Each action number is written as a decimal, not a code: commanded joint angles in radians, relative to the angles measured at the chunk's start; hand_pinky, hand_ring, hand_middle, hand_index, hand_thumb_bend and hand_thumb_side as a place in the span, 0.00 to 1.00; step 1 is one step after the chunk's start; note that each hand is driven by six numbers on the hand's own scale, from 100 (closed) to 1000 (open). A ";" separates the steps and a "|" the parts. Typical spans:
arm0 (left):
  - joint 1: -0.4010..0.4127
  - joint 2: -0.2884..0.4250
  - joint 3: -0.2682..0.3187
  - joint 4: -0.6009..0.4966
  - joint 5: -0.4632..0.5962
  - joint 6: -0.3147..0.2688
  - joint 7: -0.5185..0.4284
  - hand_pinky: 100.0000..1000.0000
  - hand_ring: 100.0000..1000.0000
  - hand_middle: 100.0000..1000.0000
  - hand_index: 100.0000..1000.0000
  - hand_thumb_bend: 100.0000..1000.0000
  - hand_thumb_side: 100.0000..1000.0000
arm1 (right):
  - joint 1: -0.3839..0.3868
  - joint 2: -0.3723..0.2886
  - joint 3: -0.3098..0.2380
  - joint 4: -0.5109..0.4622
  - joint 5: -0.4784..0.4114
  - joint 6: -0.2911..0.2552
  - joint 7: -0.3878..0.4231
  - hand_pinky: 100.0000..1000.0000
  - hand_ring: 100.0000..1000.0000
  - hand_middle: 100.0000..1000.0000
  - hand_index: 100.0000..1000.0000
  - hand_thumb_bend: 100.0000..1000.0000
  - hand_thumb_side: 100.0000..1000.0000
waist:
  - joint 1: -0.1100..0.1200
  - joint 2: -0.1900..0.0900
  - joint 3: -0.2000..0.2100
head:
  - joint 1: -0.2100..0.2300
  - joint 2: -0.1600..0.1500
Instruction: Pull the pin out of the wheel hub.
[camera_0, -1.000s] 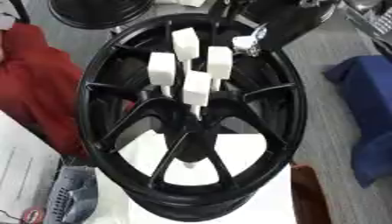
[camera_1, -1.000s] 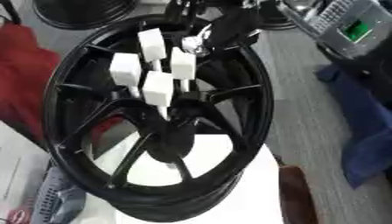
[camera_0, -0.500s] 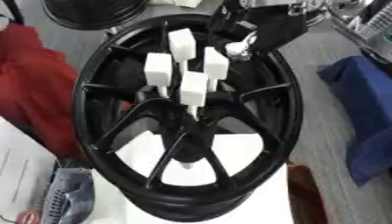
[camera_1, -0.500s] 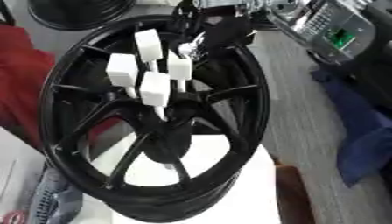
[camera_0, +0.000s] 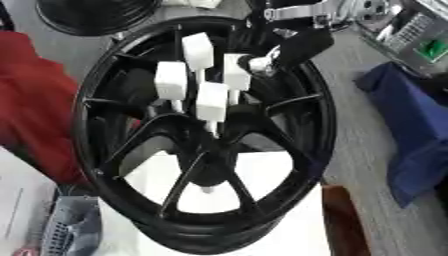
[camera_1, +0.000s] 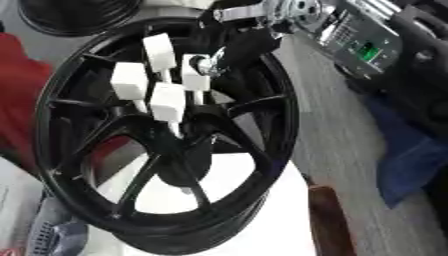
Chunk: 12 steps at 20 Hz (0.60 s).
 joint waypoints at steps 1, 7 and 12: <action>-0.008 0.037 0.020 -0.006 0.003 -0.005 -0.001 0.80 0.83 0.79 0.88 0.18 0.85 | -0.011 -0.008 -0.014 0.001 -0.008 -0.005 0.006 0.88 0.82 0.81 0.89 0.14 0.68 | 0.005 -0.012 0.001 | 0.004 0.005; -0.008 0.032 0.020 -0.003 0.004 -0.008 -0.004 0.80 0.83 0.79 0.88 0.18 0.84 | 0.003 -0.004 -0.014 0.035 0.021 -0.021 -0.001 0.88 0.83 0.82 0.90 0.17 0.67 | 0.008 -0.007 0.003 | 0.006 0.005; -0.006 0.027 0.022 -0.001 0.005 -0.009 -0.005 0.80 0.83 0.79 0.88 0.18 0.84 | 0.006 0.005 -0.013 0.061 0.049 -0.043 -0.006 0.88 0.82 0.82 0.90 0.16 0.70 | 0.012 -0.001 0.006 | 0.002 0.005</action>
